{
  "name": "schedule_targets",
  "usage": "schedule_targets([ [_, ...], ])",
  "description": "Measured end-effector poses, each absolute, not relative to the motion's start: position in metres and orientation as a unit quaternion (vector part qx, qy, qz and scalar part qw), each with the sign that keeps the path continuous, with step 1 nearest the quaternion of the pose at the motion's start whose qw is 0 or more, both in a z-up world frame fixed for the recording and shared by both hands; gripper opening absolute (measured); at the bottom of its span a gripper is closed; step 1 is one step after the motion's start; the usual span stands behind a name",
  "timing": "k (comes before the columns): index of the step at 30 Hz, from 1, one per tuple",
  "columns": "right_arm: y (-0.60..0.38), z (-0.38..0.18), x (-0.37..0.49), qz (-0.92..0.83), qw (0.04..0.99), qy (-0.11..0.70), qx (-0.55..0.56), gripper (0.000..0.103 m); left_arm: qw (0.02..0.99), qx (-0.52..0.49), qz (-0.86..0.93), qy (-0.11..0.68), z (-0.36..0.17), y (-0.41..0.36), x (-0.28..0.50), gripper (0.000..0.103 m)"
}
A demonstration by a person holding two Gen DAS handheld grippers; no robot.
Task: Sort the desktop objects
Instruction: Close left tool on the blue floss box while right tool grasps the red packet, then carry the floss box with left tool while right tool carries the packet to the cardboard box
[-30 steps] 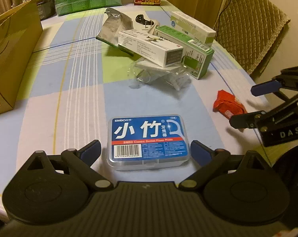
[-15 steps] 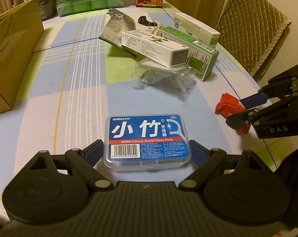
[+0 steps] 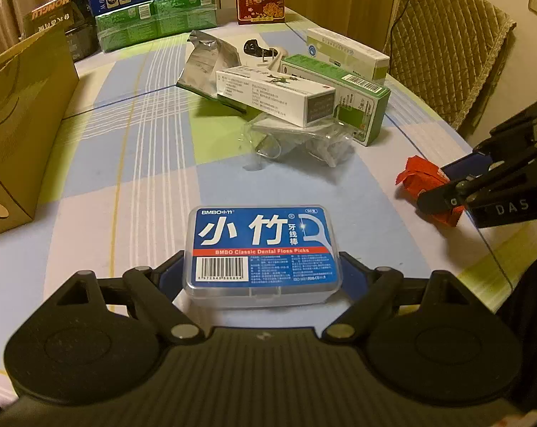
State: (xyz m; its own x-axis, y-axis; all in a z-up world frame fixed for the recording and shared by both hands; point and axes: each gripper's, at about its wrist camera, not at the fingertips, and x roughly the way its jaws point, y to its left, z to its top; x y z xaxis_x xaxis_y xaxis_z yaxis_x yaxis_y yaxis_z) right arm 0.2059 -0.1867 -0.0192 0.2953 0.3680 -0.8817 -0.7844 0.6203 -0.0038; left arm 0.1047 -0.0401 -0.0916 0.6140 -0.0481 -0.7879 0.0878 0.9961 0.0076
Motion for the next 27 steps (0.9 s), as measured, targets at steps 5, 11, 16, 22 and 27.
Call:
schedule_targets([
  [5, -0.186, -0.009, 0.201, 0.371, 0.779, 0.458, -0.213, 0.028, 0.902, 0.021, -0.036, 0.429, -0.083, -0.037, 0.104, 0.084],
  [11, -0.171, 0.022, 0.194, 0.38, 0.791, 0.434, -0.202, 0.028, 0.913, 0.013, -0.03, 0.407, -0.059, -0.024, 0.105, 0.084],
  [16, -0.139, 0.057, 0.188, 0.398, 0.801, 0.403, -0.196, 0.028, 0.924, 0.004, -0.02, 0.383, -0.026, 0.001, 0.105, 0.084],
  [22, -0.076, 0.105, 0.176, 0.439, 0.804, 0.357, -0.182, 0.028, 0.936, -0.005, 0.011, 0.351, 0.02, 0.055, 0.101, 0.084],
  [27, -0.006, 0.14, 0.164, 0.482, 0.794, 0.326, -0.178, 0.028, 0.943, -0.008, 0.047, 0.329, 0.053, 0.114, 0.093, 0.084],
])
